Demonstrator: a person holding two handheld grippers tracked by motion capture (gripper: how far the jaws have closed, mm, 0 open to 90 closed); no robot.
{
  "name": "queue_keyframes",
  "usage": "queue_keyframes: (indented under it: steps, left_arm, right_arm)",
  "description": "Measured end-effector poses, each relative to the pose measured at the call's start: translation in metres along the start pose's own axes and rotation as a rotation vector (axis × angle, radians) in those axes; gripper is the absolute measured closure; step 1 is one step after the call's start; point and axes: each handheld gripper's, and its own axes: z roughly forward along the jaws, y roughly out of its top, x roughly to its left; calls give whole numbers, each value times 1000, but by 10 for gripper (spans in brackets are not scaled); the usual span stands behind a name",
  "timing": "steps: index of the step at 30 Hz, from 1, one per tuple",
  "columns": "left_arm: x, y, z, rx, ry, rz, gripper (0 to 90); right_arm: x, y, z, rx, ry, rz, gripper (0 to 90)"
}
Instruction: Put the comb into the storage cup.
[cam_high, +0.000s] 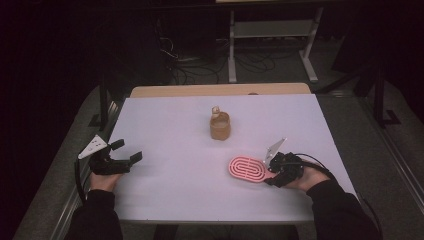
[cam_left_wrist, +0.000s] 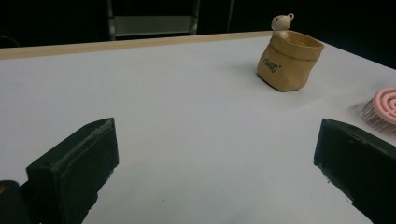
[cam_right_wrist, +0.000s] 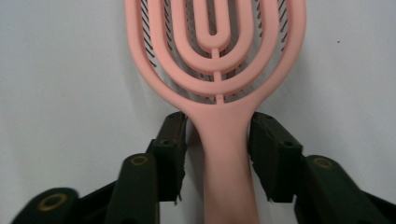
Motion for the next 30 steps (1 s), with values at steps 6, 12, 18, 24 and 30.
queue_keyframes:
  steps: [6, 12, 18, 24, 30]
  left_arm:
    - [0, 0, 0, 1, 0, -1, 0]
    - [0, 0, 0, 2, 0, -1, 0]
    - [0, 0, 1, 6, -1, 1, 0]
    - [0, 0, 1, 6, -1, 2, 0]
    - [0, 0, 1, 8, -3, 3, 0]
  right_arm:
    - [1, 1, 2, 4, -3, -12, 636]
    - [2, 1, 2, 0, -10, -16, 649]
    - [2, 2, 1, -14, -9, 4, 656]
    - [2, 6, -6, -57, -15, 14, 661]
    - [1, 10, -14, -95, -15, 19, 665]
